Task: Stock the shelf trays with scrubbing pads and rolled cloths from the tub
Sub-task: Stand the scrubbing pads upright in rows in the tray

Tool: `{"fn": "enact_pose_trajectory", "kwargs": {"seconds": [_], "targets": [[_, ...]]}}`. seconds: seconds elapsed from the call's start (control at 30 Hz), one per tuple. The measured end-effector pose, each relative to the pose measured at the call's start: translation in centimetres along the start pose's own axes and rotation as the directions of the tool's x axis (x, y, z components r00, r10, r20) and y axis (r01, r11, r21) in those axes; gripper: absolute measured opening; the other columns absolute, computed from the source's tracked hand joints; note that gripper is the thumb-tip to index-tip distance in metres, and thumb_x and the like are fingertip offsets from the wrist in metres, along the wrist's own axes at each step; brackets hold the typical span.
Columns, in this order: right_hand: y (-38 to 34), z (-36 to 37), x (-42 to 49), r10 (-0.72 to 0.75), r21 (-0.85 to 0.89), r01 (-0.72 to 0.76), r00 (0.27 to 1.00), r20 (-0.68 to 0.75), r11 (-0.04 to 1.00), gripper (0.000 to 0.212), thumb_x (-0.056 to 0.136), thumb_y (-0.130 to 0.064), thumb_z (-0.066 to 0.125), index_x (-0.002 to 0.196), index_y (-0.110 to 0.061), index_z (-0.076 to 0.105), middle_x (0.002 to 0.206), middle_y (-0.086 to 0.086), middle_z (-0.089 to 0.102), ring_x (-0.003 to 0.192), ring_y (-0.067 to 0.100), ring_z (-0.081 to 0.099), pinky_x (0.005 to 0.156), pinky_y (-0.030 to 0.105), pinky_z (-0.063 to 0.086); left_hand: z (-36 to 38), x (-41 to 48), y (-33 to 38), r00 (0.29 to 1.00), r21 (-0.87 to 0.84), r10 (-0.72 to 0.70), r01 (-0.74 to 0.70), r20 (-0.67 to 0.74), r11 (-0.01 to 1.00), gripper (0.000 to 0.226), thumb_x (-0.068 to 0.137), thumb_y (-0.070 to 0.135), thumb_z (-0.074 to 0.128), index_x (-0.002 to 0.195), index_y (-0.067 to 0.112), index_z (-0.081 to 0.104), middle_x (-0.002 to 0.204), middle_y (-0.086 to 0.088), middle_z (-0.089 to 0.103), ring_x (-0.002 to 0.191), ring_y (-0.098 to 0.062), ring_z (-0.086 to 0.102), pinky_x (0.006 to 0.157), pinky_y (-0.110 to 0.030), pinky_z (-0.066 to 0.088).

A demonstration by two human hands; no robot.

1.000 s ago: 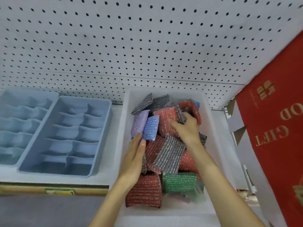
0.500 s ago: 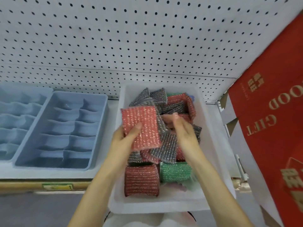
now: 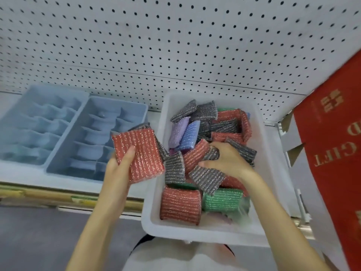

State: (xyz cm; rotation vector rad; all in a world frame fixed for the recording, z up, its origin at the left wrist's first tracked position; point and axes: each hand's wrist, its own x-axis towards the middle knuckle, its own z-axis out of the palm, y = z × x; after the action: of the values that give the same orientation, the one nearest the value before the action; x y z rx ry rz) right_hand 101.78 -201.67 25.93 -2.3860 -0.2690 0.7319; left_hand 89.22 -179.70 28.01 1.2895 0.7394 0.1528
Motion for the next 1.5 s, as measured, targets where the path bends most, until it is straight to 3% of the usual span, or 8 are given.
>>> {"fn": "enact_pose_trajectory", "kwargs": {"seconds": [0.13,0.27,0.43,0.57,0.83,1.13,1.3,1.5], "targets": [[0.4,-3.8,-3.4,-0.054,0.409,0.036,0.998,0.032,0.912,0.03,0.078,-0.025,0.073,0.105,-0.025,0.062,0.115,0.001,0.068,0.092,0.009,0.067,0.074,0.019,0.052,0.4,-0.4,-0.3,0.999,0.057,0.015,-0.017,0.028,0.998,0.044,0.083,0.052,0.049,0.119,0.028,0.057,0.11,0.004,0.071,0.102,-0.014,0.066,0.094,-0.039,0.048],[-1.2,-5.4,-5.6,-0.269,0.627,0.176,0.961,0.056,0.759,0.029,0.074,-0.028,0.077,0.101,-0.023,0.067,0.099,0.0,0.074,0.089,0.017,0.07,0.069,0.021,0.054,1.2,-1.1,-0.4,0.995,0.157,0.018,-0.033,0.095,0.987,0.054,0.081,0.061,0.039,0.122,0.03,0.056,0.112,0.006,0.069,0.103,-0.011,0.065,0.095,-0.034,0.047],[-5.4,-1.7,-4.5,-0.353,0.438,0.32,0.936,-0.007,0.84,0.023,0.082,-0.021,0.068,0.102,-0.024,0.058,0.091,-0.008,0.07,0.08,0.002,0.068,0.067,0.016,0.052,2.6,-2.0,0.4,0.955,0.155,-0.068,0.024,0.289,0.988,0.064,0.078,0.067,0.024,0.115,0.03,0.062,0.105,0.007,0.073,0.1,-0.007,0.067,0.082,-0.024,0.051],[-7.6,1.4,-3.2,-0.399,0.468,0.371,0.916,-0.042,0.802,0.013,0.089,-0.025,0.062,0.101,-0.025,0.059,0.094,-0.008,0.068,0.085,0.003,0.066,0.079,0.023,0.054,1.4,-2.1,0.4,0.95,0.172,-0.063,0.01,0.307,0.985,0.065,0.061,0.066,0.068,0.114,0.03,0.055,0.102,0.011,0.073,0.094,-0.009,0.069,0.08,-0.027,0.054],[-5.5,2.3,-0.5,-0.088,0.298,0.174,0.955,-0.282,0.939,0.027,0.096,-0.036,0.049,0.107,-0.016,0.063,0.109,-0.001,0.064,0.092,0.009,0.055,0.086,0.027,0.045,-2.8,-1.5,-0.3,1.0,-0.09,-0.013,0.013,0.008,0.996,0.05,0.068,0.023,0.077,0.114,0.016,0.06,0.103,-0.007,0.073,0.088,-0.028,0.071,0.066,-0.032,0.06],[-3.4,7.5,-0.8,-0.115,-0.022,0.114,0.992,-0.053,0.993,0.045,0.09,-0.024,0.061,0.131,-0.027,0.041,0.109,0.001,0.064,0.093,0.017,0.06,0.076,0.033,0.049,-4.3,-2.6,-1.6,0.994,-0.176,-0.028,0.009,-0.108,0.984,0.036,0.079,0.025,0.063,0.113,0.016,0.061,0.1,-0.007,0.074,0.08,-0.029,0.072,0.066,-0.033,0.06],[-3.6,2.6,-1.9,-0.123,0.264,0.171,0.974,-0.188,0.949,0.047,0.083,-0.002,0.061,0.11,-0.038,0.05,0.083,-0.004,0.061,0.037,0.003,0.038,0.041,0.018,0.033,-5.3,-2.4,-2.1,0.97,-0.198,-0.029,-0.019,-0.241,0.98,0.046,0.07,0.04,0.066,0.111,0.019,0.062,0.098,-0.004,0.075,0.079,-0.017,0.073,0.061,-0.029,0.059],[-9.7,3.5,-1.2,-0.201,0.41,0.314,0.934,-0.295,0.856,0.023,0.078,-0.017,0.074,0.093,-0.027,0.06,0.098,-0.012,0.061,0.091,-0.008,0.055,0.076,0.01,0.042,-7.5,0.8,0.5,0.978,-0.216,0.013,-0.059,-0.208,0.975,0.025,0.088,0.035,0.057,0.11,0.024,0.061,0.104,-0.001,0.073,0.097,-0.021,0.069,0.083,-0.041,0.053]]}}
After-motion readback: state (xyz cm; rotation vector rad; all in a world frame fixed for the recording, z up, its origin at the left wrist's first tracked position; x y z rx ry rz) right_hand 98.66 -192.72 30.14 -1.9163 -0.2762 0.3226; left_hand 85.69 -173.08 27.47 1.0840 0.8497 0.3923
